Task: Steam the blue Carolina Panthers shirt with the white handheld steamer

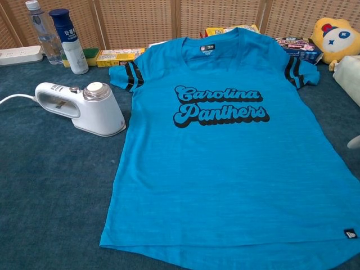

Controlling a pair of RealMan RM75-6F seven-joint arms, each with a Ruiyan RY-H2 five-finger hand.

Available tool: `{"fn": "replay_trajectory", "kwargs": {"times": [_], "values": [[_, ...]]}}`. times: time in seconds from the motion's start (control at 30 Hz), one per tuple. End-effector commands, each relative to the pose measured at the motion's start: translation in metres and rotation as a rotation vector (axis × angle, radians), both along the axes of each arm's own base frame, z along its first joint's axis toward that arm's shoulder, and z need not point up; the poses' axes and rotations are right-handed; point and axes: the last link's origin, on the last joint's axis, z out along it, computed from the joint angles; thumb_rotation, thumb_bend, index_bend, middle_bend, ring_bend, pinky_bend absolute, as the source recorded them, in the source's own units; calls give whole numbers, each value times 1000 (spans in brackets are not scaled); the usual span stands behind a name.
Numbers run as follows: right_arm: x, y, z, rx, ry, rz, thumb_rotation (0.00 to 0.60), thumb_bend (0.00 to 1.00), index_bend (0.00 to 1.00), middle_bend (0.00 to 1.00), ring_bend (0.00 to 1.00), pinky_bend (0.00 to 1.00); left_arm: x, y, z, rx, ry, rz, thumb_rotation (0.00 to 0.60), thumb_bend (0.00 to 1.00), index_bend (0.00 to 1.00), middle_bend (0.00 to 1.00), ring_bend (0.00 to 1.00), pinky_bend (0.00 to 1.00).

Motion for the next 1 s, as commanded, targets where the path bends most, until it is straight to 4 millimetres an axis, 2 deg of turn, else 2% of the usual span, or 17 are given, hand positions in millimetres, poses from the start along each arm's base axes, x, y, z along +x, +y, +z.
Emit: {"fn": "replay_trajectory", "kwargs": {"times": [0.03, 1.0], "values": [[-1, 1, -3, 8, 18, 17, 600, 108, 242, 269, 282, 311, -1, -1, 1, 4, -6, 1, 600, 237, 0, 0, 0, 112], [-28, 9, -18, 48, 94, 39, 600, 108, 243, 271, 283, 313, 4, -7, 3, 1, -5, -2, 600, 238, 0, 0, 0, 112]]}}
